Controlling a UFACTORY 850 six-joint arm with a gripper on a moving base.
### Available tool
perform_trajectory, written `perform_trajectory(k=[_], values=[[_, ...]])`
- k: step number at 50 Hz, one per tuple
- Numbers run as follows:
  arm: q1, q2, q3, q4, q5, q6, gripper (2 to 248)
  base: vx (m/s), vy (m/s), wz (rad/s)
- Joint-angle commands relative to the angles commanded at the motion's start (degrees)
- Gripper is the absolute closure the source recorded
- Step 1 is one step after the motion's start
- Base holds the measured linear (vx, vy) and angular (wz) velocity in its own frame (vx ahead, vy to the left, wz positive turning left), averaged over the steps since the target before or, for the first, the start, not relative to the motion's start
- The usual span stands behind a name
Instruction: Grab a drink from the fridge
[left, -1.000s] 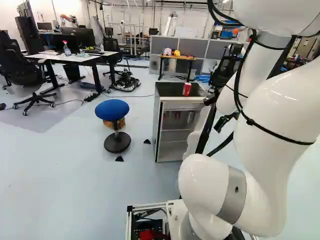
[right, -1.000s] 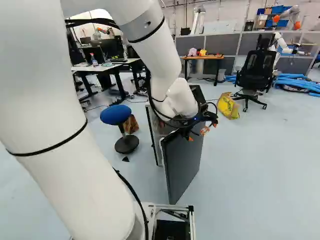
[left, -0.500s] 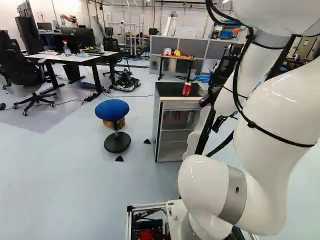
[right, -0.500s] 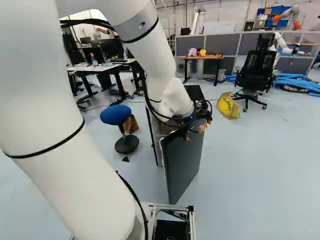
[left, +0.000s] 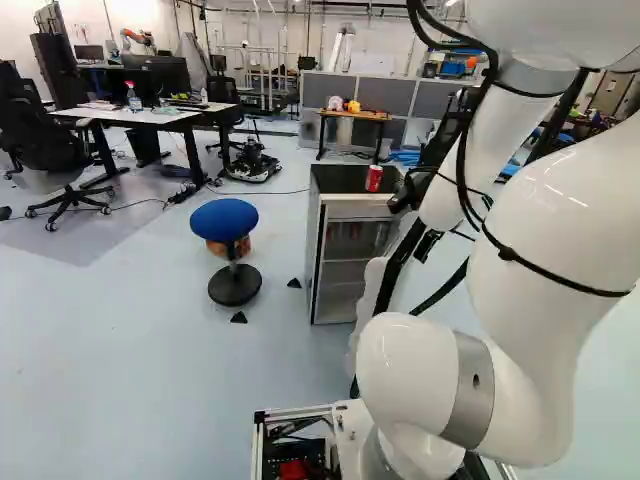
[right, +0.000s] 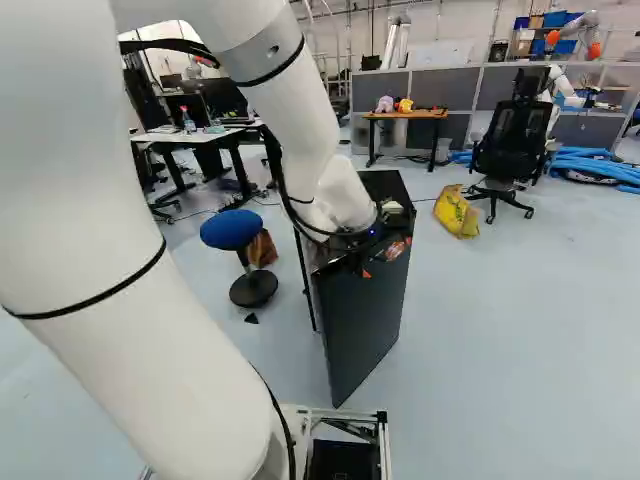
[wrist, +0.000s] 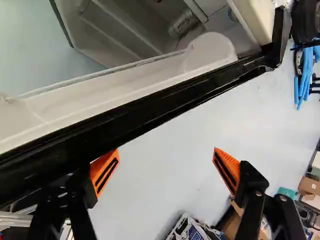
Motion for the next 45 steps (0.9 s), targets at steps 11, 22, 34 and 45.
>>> perform_trajectory(k=[11,22,34,45], values=[[1.68,0.03,0.03,0.00,0.00,0.00,3,0.000,0.000,0.000],[3.65,-0.18,-0.19,0.38,0.00,0.00,3,0.000,0.000,0.000],[5.91,-0.56,-0.58,1.87,0.00,0.00,3,0.000,0.000,0.000],[7.97,-1.00,-1.05,4.19,0.00,0.00,3,0.000,0.000,0.000]])
